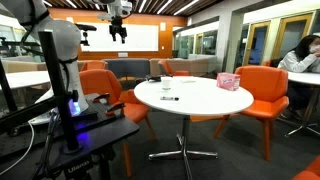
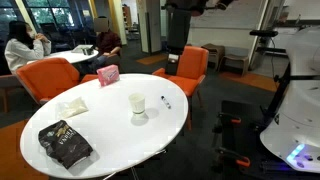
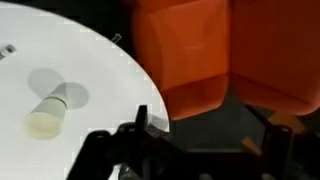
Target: Pick up the pen from the table and put it in the white cup.
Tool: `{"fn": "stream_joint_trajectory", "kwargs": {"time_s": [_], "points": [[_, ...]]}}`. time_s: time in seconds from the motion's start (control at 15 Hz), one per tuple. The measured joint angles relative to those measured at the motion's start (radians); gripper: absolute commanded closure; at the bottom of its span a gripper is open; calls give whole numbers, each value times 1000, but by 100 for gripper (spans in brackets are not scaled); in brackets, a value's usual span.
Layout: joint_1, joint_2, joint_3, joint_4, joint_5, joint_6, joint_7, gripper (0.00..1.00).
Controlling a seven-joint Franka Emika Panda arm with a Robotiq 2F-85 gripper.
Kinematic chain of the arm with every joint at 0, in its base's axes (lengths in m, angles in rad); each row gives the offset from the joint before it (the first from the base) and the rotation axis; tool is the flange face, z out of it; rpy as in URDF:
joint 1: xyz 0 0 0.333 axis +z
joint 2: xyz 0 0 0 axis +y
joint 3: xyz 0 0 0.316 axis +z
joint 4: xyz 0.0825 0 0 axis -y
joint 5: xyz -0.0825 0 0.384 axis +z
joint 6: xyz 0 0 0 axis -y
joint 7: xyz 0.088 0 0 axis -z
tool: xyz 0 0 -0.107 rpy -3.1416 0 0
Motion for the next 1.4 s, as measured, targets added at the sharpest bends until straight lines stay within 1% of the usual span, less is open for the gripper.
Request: {"fn": "stream_joint_trajectory", "kwargs": {"time_s": [0.4,0.53,0.67,0.8,0.93,1.07,1.2,1.27,1.4], "points": [[0,0,0,0,0,0,0,0],[-15,0,-4,2,0,12,0,0],[-64,2,-20,5,-2,61,4,0],[-142,12,-51,12,-19,115,10,0],[-229,48,-91,30,-51,131,26,0],[-307,117,-136,57,-79,133,38,0],[-365,212,-176,89,-84,133,49,0],[-383,264,-192,108,-84,138,57,0],[-393,370,-229,150,-80,151,59,0]]}}
